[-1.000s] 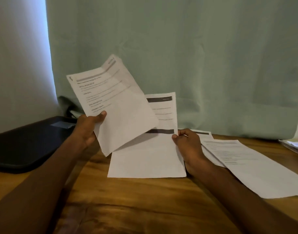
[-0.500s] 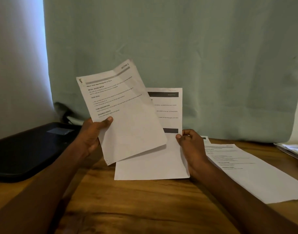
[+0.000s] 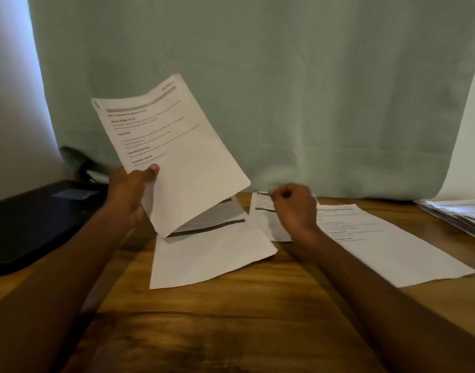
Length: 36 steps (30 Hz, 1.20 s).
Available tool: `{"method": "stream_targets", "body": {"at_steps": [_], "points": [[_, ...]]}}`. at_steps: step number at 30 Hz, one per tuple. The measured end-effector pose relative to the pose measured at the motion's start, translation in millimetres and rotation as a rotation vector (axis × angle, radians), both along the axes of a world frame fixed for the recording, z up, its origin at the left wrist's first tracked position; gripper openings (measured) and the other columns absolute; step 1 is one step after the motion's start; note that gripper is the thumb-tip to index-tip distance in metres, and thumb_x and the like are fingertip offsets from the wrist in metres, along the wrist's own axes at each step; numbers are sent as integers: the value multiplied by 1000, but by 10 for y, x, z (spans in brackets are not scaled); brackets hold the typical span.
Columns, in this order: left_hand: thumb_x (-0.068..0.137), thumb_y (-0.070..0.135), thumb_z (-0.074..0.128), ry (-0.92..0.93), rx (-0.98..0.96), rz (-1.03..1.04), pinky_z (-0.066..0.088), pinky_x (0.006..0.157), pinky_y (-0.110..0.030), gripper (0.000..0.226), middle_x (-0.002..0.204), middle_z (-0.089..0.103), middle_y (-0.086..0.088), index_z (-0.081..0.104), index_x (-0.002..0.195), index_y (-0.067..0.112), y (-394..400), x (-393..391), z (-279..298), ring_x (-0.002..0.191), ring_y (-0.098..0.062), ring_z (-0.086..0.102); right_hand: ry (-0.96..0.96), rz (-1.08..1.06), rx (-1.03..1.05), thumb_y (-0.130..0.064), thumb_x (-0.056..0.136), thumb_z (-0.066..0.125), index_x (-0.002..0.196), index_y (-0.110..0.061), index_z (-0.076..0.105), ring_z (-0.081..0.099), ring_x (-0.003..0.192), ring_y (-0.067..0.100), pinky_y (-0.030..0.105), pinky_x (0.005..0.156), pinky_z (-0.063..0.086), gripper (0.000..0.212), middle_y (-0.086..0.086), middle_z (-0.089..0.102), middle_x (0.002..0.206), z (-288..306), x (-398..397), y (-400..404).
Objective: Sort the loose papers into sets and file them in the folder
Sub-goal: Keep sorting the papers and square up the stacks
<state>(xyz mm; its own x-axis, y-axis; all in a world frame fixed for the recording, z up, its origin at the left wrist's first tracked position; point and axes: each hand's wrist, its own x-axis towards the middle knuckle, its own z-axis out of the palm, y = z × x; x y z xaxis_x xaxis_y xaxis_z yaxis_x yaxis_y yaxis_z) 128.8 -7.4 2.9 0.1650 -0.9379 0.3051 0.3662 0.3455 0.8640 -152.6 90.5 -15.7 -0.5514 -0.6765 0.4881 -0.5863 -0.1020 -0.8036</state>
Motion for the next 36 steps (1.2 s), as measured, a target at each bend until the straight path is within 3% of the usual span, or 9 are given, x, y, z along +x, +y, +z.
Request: {"method": "stream_targets", "body": {"at_steps": [4,8,11,16,21,25,29,33,36], "points": [[93,7,72,-95,44,-139,53,72,-26,36,107,72,7,65,127,16,46,-327,-139,93,-11,68,416,-399,203,-21,89,67,104,-23,69,64,106,29,42,93,50,16,3,69,109,246,-622,166],[90,8,75,-184,180,-290,57,79,-35,36,117,73,-5,69,125,14,35,-830,-272,102,-25,70,416,-479,597,-32,82,68,92,-20,58,61,108,36,49,98,49,19,13,67,113,142,-1314,378],[89,4,75,-218,284,-380,58,89,-51,38,120,74,-9,69,126,13,27,-1153,-311,106,-33,71,334,-424,782,-61,71,73,120,-19,63,58,119,38,54,102,47,65,15,64,130,-60,-1723,317],[92,-3,68,-212,296,-525,57,88,-49,40,122,73,-10,67,128,14,39,-1392,-400,110,-34,69,270,-368,869,-94,35,62,140,-20,52,49,131,42,63,109,38,128,16,54,145,-223,-2095,185],[92,0,67,-204,192,-577,54,97,-51,44,124,73,-7,66,132,17,29,-1140,-316,115,-30,69,181,-499,839,-63,63,86,136,-17,54,46,134,44,70,108,32,92,19,51,146,-14,-1915,388],[92,0,67,-146,162,-520,54,97,-48,45,126,72,-6,66,133,18,-7,-1069,-268,118,-29,68,64,-503,533,-16,84,68,111,-6,62,61,112,40,41,86,50,30,19,65,120,20,-1975,431],[93,0,65,-109,83,-498,53,98,-43,44,127,72,-4,65,134,17,30,-1059,-212,119,-26,67,-124,-387,88,-11,84,72,86,-5,69,67,85,34,30,69,45,7,11,67,83,201,-1926,435],[93,3,66,-113,12,-486,53,97,-42,42,127,72,-3,66,131,20,41,-985,-102,117,-24,69,-320,-166,-190,-8,90,75,98,-11,73,62,70,13,20,59,45,9,3,69,86,415,-1789,484],[90,6,68,-85,-7,-471,53,97,-41,42,127,72,-2,67,130,21,22,-921,-47,118,-24,68,-423,-56,-271,-7,88,78,92,-12,74,67,80,16,19,65,50,8,-3,72,87,465,-1717,491]]}}
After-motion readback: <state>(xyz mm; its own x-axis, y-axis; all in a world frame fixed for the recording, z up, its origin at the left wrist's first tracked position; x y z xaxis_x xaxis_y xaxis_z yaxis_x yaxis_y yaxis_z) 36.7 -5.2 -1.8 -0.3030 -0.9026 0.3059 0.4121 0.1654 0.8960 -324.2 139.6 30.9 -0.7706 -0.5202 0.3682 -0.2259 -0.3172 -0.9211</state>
